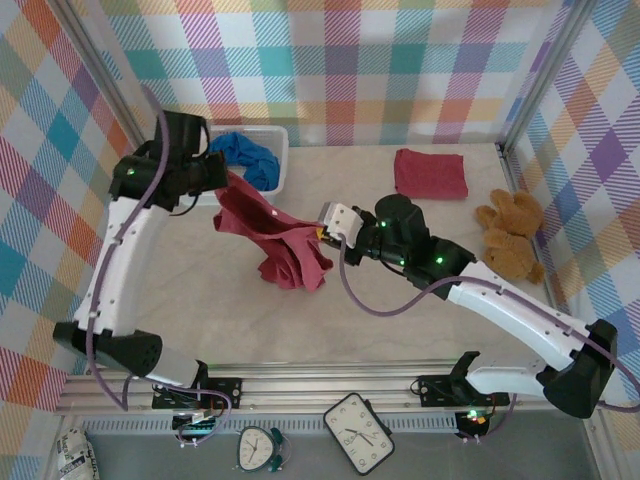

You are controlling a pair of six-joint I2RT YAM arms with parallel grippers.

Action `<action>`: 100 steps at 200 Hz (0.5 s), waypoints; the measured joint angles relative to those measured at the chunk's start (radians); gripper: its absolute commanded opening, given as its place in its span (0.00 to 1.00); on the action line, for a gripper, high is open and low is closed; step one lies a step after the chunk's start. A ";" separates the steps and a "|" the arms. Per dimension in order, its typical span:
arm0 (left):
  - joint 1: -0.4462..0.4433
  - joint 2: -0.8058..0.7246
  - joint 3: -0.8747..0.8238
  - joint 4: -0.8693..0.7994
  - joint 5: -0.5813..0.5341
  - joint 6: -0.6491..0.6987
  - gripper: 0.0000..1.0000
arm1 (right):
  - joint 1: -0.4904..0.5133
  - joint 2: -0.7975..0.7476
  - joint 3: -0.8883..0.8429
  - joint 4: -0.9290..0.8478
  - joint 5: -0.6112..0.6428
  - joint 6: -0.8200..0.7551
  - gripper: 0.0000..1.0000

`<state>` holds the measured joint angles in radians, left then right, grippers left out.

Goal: Fold and stack the tank tops

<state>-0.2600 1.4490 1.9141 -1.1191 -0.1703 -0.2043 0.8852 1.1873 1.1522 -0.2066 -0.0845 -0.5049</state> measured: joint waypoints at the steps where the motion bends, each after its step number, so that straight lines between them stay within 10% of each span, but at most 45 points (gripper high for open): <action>1: 0.000 -0.005 0.004 -0.003 -0.004 0.001 0.00 | 0.004 0.000 0.004 -0.002 -0.003 -0.002 0.00; 100: 0.036 -0.154 0.493 -0.241 -0.268 0.110 0.00 | 0.320 0.136 0.401 -0.172 -0.074 -0.110 0.00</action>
<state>-0.2241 1.2949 2.4073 -1.3602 -0.4385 -0.0944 1.2053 1.3231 1.5536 -0.3786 -0.1589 -0.6151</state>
